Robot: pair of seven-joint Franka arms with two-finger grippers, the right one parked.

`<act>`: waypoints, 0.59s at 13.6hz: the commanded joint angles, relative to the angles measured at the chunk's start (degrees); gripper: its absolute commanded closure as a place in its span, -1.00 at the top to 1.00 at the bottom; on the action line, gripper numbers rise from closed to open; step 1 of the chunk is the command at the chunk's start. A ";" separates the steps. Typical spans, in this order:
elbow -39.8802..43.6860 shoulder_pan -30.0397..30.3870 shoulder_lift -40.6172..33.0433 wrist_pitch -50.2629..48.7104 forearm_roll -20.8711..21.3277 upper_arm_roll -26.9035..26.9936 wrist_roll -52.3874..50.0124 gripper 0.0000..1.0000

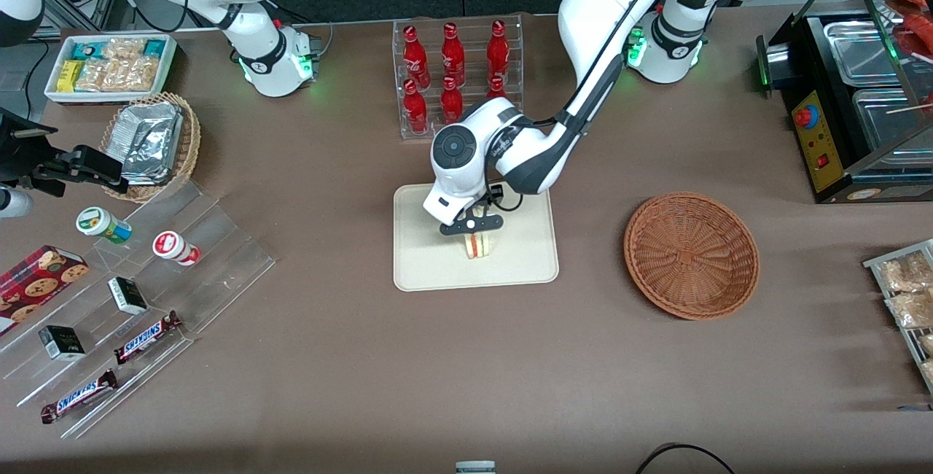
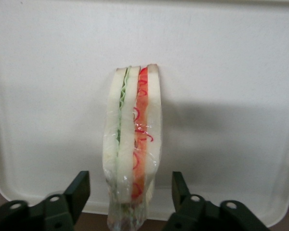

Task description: Place sandwich from basket to tray

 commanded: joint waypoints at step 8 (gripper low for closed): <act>-0.27 8.81 -21.08 -24.52 -3.40 1.03 -0.97 1.00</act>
